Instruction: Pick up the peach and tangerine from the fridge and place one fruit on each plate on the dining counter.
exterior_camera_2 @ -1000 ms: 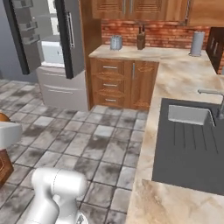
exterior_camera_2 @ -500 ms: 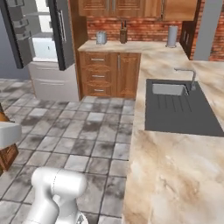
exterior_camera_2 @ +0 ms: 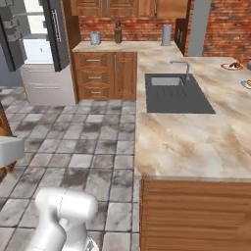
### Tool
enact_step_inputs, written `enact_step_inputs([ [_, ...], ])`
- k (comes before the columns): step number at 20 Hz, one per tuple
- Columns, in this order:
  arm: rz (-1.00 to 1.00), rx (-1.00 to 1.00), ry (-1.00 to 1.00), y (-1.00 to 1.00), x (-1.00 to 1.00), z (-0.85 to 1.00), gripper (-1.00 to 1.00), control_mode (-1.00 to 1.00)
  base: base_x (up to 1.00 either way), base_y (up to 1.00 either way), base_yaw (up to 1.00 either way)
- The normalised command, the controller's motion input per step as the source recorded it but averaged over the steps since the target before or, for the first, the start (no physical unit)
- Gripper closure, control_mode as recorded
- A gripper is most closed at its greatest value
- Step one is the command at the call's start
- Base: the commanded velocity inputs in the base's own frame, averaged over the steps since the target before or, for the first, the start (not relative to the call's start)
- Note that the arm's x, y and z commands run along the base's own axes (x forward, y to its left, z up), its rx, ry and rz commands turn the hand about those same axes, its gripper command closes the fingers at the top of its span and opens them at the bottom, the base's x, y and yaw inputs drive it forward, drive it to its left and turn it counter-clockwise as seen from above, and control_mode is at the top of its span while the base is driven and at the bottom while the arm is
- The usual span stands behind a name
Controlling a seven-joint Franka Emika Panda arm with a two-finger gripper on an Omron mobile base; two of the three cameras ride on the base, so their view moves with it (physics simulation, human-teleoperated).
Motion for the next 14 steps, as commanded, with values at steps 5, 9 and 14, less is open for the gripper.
enact_step_inputs([
  [5, 0.00, 0.00, 0.00, 0.00, 0.00, 0.00, 1.00, 1.00, -0.74, -0.76, -0.10],
  [9, 0.00, 0.00, 0.00, 0.00, 0.00, 0.00, 1.00, 1.00, -0.31, -1.00, 0.00],
  [14, 0.00, 0.00, 0.00, 0.00, 0.00, 0.00, 1.00, 1.00, -0.05, -1.00, 0.01],
])
